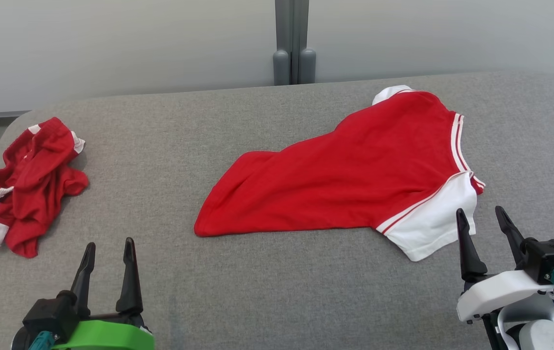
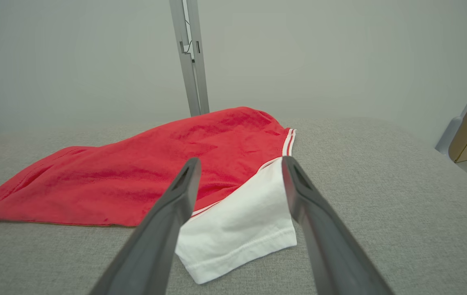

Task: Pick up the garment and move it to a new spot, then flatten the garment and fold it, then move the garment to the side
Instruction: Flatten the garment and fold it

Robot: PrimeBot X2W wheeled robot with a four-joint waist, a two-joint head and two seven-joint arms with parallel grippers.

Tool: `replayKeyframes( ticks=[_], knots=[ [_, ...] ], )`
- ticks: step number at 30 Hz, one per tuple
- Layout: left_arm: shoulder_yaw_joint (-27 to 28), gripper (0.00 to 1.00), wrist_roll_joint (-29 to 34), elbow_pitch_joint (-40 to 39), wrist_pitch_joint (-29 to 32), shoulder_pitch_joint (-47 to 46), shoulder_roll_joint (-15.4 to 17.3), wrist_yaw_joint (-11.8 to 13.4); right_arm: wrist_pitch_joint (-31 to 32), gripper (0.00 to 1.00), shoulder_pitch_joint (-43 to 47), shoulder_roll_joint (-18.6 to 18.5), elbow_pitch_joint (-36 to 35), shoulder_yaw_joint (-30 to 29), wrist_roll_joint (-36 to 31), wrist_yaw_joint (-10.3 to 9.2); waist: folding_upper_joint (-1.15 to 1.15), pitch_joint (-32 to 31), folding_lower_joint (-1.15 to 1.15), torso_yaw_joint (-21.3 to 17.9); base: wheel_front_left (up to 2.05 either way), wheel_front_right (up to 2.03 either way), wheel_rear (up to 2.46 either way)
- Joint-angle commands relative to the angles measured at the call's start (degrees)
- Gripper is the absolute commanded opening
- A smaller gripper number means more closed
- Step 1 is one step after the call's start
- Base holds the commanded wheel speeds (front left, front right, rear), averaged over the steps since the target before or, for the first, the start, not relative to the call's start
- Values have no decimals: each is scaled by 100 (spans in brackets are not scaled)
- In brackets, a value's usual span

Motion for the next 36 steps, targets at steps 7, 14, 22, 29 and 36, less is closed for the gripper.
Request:
replayKeyframes(
  ticks=[7, 14, 22, 29, 36],
  knots=[
    [-81, 100, 68, 99, -2, -46, 2, -29, -11, 100, -57, -21, 25, -6, -21, -6, 0, 39, 0, -3, 0, 0, 0],
    [-439, 100, 15, 533, 130, -323, 69, -38, 360, 100, -109, -147, 260, -193, 25, -6, 0, 146, 0, -16, 0, 0, 0],
    [-1195, 100, -157, 1411, 326, -1114, 135, -49, 757, 100, -569, -508, 867, -184, 111, -6, 0, 528, 0, -145, 0, 0, 0],
    [-1545, 100, -456, 2413, 362, -1947, 264, -45, 919, 100, -1484, -743, 1811, 359, 191, -6, 0, 1034, 0, -288, 0, 0, 0],
    [-1660, 100, -550, 3151, 218, -2419, 203, -46, 987, 100, -1991, -863, 2679, 442, 106, -6, 0, 1197, 0, -284, 0, 0, 0]
  ],
)
